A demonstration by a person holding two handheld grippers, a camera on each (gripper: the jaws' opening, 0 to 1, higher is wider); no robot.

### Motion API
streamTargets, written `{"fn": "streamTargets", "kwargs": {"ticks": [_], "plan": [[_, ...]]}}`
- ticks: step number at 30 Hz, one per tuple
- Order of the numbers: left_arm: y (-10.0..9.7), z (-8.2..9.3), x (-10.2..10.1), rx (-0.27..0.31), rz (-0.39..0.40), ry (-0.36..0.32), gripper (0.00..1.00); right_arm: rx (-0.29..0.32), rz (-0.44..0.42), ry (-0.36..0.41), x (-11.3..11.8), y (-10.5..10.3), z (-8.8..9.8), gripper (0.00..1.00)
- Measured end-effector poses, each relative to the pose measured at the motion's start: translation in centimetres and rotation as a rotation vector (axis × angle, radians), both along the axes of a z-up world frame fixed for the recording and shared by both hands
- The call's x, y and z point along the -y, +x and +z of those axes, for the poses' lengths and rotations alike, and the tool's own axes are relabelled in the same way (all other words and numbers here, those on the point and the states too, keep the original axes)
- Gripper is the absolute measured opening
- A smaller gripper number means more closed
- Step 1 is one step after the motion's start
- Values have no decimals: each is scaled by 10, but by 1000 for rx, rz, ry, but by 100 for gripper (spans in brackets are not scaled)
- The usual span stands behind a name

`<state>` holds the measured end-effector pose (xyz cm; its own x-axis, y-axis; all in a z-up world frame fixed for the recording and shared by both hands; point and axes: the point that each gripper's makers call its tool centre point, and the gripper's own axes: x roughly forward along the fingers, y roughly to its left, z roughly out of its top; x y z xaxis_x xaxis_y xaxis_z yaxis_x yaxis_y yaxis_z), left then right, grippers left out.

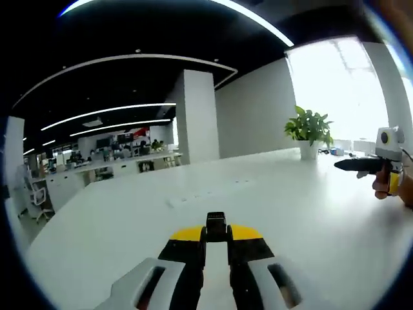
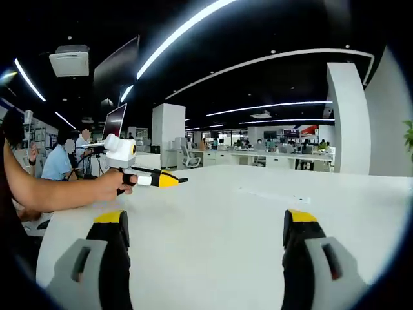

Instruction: Snap the two parts of the plastic buckle together until the buckle closes and remains connected.

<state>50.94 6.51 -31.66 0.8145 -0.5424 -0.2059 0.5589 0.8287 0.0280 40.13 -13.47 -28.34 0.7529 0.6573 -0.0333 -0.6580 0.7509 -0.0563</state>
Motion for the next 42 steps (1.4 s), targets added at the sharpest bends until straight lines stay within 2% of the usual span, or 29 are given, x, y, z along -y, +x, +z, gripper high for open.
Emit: {"fn": "streamTargets", "kwargs": {"ticks": [6, 11, 13, 15, 17, 25, 28, 30, 33, 35, 36, 38, 39, 41, 42], "plan": [[-2, -5, 9, 0, -21, 40, 10, 11, -4, 19, -1, -1, 6, 100], [-7, -6, 21, -29, -61, -1, 10, 30, 0, 15, -4, -3, 10, 100], [-9, -2, 28, -54, -79, -75, 10, 27, 9, 18, -6, -4, 9, 100], [-10, 1, 27, -61, -82, -101, 10, 9, 25, 42, -8, -5, 8, 98], [-12, 3, 27, -56, -85, -105, 10, -1, 25, 52, -7, -5, 7, 95], [-16, 3, 31, -65, -97, -96, 10, -30, 3, 54, -6, -1, 4, 99], [-22, -7, 35, -111, -133, -58, 10, 46, -32, 28, 0, 6, 13, 100], [-20, -7, 35, -93, -126, -43, 10, 51, -44, -3, 5, 12, 15, 100], [-20, -4, 37, -98, -134, -60, 10, 49, -27, -45, 7, 23, 14, 100], [-19, -3, 39, -102, -132, -49, 10, 50, -42, -29, 8, 34, 18, 99], [-20, -4, 41, -99, -144, -38, 10, 95, -79, -13, 11, 41, 26, 98], [-21, -8, 40, -89, -138, 9, 10, 79, -74, -14, 5, 47, 27, 100], [-20, -10, 41, -88, -140, 18, 10, 9, -60, -17, -2, 48, 19, 100], [-19, -11, 40, -90, -137, 23, 10, -7, -36, -14, -10, 51, 18, 100], [-19, -12, 39, -92, -135, 24, 10, -71, -35, -48, -11, 51, 6, 100]]}}
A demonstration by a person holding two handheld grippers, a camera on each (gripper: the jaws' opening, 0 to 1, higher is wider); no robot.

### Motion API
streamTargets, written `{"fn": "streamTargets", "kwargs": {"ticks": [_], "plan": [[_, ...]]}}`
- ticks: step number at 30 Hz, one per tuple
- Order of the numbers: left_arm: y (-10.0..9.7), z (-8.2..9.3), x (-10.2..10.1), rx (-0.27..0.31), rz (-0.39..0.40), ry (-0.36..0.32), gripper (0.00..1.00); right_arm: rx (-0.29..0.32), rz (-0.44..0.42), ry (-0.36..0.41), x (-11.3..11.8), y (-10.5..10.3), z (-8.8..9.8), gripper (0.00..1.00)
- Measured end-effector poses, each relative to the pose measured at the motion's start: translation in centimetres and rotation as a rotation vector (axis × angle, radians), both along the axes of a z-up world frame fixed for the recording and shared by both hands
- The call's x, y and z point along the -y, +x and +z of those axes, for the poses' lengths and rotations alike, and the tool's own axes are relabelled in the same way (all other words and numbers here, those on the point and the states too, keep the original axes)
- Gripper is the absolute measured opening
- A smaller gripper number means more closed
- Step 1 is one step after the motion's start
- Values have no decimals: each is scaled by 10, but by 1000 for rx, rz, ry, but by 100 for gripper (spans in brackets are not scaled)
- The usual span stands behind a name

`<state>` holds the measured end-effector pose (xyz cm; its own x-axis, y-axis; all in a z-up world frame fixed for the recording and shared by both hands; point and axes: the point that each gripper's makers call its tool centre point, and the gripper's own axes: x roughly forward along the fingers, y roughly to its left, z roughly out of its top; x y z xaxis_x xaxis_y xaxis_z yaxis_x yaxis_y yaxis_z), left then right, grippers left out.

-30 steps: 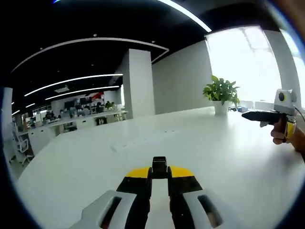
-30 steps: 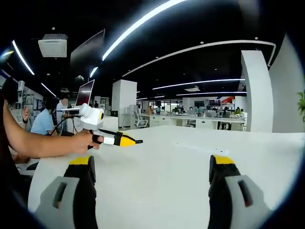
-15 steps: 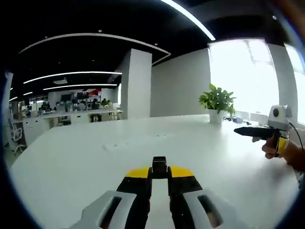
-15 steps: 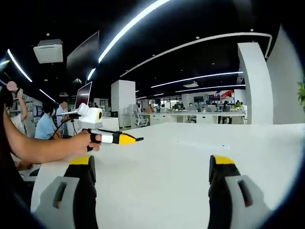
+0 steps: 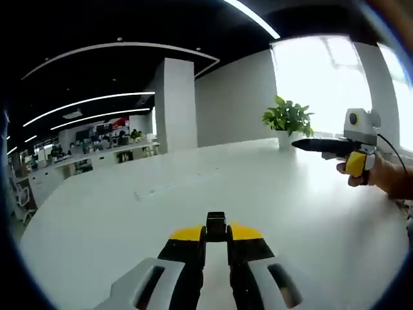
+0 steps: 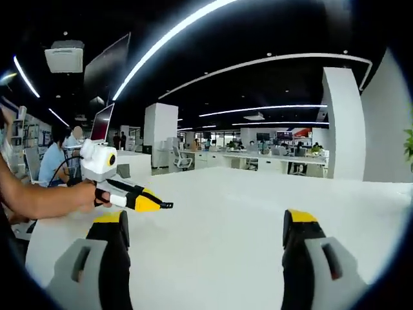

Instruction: Snap the two parts of the plastic buckle together until the buckle closes and remains connected.

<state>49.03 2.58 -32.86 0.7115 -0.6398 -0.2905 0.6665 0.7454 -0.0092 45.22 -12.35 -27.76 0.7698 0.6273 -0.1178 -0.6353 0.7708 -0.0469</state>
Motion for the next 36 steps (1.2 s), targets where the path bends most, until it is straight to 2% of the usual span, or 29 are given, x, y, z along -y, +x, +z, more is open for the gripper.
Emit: {"fn": "streamTargets", "kwargs": {"ticks": [4, 7, 9, 11, 15, 18, 21, 25, 29, 32, 36], "plan": [[4, 0, -6, 11, 21, 1, 10, -28, 38, 17, -5, -5, -8, 100], [4, 1, -2, 7, 8, -9, 10, -29, 44, 33, -3, -7, -8, 100], [3, -3, 2, -4, 3, 15, 10, -43, 52, 35, 0, -11, -12, 100], [1, -7, 7, -31, -7, 8, 10, -48, 47, 36, 5, -11, -14, 100], [3, -7, 10, -26, 3, 14, 10, -40, 35, 49, 15, -4, -9, 100], [6, -3, 10, -32, 11, -10, 10, -49, 32, 44, 14, -4, -12, 100], [6, -8, 12, -60, 11, -15, 10, -59, 40, 37, 11, -4, -16, 99], [8, -11, 16, -53, 17, 23, 10, -84, 60, 37, 5, -8, -20, 99], [14, -6, 20, -63, 21, -9, 10, -84, 66, 13, 2, -10, -25, 99], [14, -6, 23, -67, 23, -7, 10, -89, 71, 14, 1, -12, -24, 99], [26, -7, 22, -76, 29, -7, 11, -85, 66, 3, 1, -13, -24, 98]]}}
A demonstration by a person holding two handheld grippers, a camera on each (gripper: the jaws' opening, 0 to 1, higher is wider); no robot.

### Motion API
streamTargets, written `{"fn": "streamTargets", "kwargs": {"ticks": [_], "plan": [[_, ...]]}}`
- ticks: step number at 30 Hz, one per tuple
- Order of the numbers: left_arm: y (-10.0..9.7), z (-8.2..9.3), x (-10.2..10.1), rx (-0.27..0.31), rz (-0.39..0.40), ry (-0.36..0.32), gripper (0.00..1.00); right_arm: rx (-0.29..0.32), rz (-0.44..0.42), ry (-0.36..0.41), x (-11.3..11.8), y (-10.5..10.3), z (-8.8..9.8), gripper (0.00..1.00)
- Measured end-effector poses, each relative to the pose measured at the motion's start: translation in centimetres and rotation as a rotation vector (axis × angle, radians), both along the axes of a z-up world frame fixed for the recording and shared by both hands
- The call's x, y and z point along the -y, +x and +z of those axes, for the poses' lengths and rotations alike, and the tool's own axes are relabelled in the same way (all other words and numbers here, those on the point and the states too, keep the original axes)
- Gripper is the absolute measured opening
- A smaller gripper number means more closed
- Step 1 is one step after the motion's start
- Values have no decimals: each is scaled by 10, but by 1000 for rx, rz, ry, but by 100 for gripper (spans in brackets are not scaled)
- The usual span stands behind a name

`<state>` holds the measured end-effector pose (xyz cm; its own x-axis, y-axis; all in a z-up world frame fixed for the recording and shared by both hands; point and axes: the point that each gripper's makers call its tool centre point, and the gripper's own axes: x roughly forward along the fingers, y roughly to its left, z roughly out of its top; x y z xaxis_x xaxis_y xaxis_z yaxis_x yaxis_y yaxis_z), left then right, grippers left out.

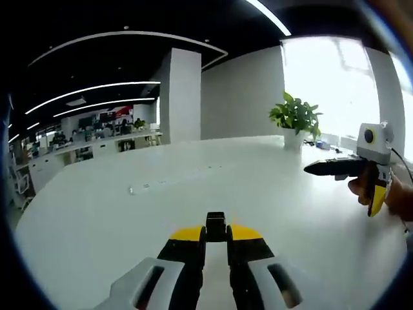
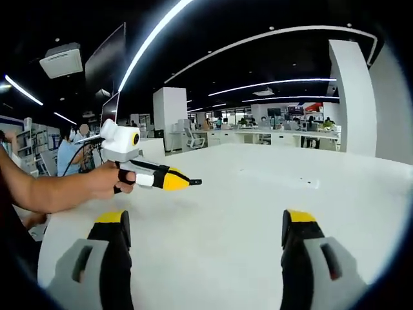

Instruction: Snap the two parts of the plastic buckle together until the buckle closes and remains connected.

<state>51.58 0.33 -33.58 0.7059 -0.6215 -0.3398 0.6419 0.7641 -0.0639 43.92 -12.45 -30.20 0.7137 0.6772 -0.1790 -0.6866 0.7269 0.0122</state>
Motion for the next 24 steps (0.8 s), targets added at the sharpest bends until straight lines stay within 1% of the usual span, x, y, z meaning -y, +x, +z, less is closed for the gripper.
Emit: {"fn": "streamTargets", "kwargs": {"ticks": [5, 8, 10, 12, 19, 24], "plan": [[1, -6, -4, -7, -2, 14, 11, 3, 11, -19, 0, 1, -2, 99], [1, -5, -8, -8, 10, 14, 11, 8, 8, -28, 0, 2, -2, 99], [6, -3, -9, -6, 25, 5, 11, 8, 6, -33, 0, 1, -2, 99], [13, 0, -7, -7, 28, 0, 11, 9, 2, -35, 0, 2, -2, 99], [17, -2, -2, -14, 25, -5, 11, 13, -13, -44, 4, 6, -3, 98], [22, 0, -1, -8, 21, -3, 11, 7, -5, -67, 2, 5, -9, 99]]}}
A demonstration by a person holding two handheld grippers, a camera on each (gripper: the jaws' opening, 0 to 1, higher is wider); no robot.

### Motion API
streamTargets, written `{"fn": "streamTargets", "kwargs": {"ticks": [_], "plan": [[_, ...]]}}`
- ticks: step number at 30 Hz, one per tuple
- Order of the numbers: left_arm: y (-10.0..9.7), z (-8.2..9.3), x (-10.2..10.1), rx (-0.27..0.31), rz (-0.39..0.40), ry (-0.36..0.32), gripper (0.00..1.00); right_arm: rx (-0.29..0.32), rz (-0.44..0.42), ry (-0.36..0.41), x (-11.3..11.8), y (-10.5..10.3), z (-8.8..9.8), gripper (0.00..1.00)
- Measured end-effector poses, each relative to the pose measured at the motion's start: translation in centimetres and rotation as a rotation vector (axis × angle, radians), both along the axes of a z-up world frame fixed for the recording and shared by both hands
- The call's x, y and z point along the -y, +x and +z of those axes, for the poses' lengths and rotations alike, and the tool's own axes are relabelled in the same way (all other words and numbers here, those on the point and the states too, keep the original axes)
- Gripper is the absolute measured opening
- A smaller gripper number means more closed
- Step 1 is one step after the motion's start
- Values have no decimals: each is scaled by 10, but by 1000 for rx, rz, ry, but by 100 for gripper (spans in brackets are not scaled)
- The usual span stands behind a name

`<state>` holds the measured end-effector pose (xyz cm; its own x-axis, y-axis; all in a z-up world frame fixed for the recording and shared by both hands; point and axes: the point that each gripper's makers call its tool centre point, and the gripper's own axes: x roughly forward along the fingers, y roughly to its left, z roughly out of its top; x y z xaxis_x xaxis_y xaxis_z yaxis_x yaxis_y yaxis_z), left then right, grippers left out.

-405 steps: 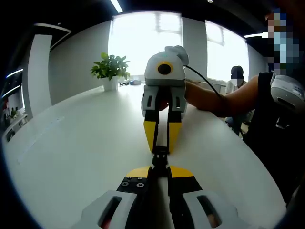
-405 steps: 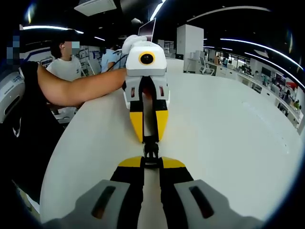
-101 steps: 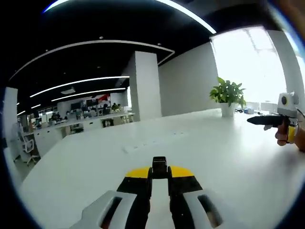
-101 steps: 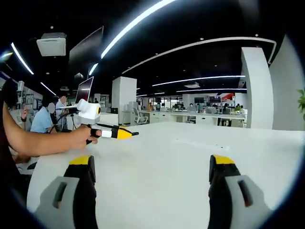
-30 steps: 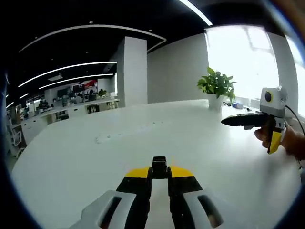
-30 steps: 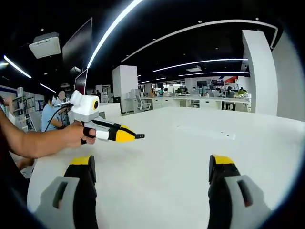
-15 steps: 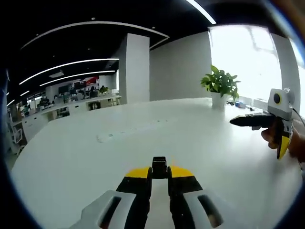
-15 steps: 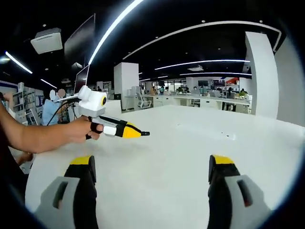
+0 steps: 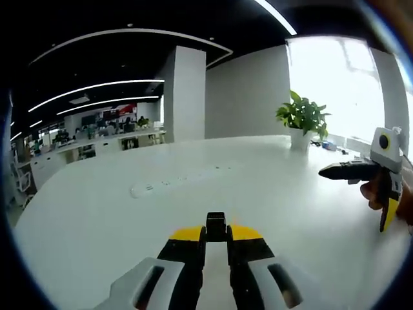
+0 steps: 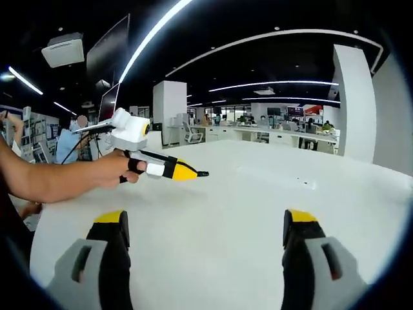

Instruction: Snap the two parts of the plastic buckle together until the buckle closes and remains connected.

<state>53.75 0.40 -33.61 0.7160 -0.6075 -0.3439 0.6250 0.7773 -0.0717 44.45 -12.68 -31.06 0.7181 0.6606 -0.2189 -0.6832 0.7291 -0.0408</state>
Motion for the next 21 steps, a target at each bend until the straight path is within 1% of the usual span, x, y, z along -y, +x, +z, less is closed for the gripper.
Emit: {"fn": "streamTargets", "kwargs": {"ticks": [5, 8, 9, 10, 11, 12, 13, 14, 15, 16, 21], "plan": [[2, -2, 3, -11, -10, -1, 11, 6, -13, -6, 3, 2, -1, 98], [2, -3, 2, -5, -14, 14, 11, 10, -15, -5, 4, 1, -1, 98], [5, -7, 14, -2, -67, 34, 11, 8, -15, -7, 4, 1, -2, 98], [10, -9, 18, -3, -55, 34, 11, 6, -16, -7, 5, 1, -3, 98], [20, -9, 10, -5, -56, 34, 11, 6, -22, -6, 5, 2, -3, 98], [44, -10, -8, -9, -55, 34, 11, 5, -23, -6, 6, 2, -3, 97], [39, -11, -8, -12, 28, 22, 11, 1, -19, -8, 5, 1, -4, 97], [19, -12, 7, -9, 27, 24, 11, -1, -18, -8, 5, 1, -4, 96], [19, -12, 15, -3, -33, 45, 11, -1, -19, -6, 5, 1, -4, 96], [21, -12, 17, -9, -20, 34, 11, 0, -16, -5, 5, 1, -4, 96], [23, -11, 24, -13, -24, 23, 11, 5, -20, -4, 7, 2, -4, 98]]}}
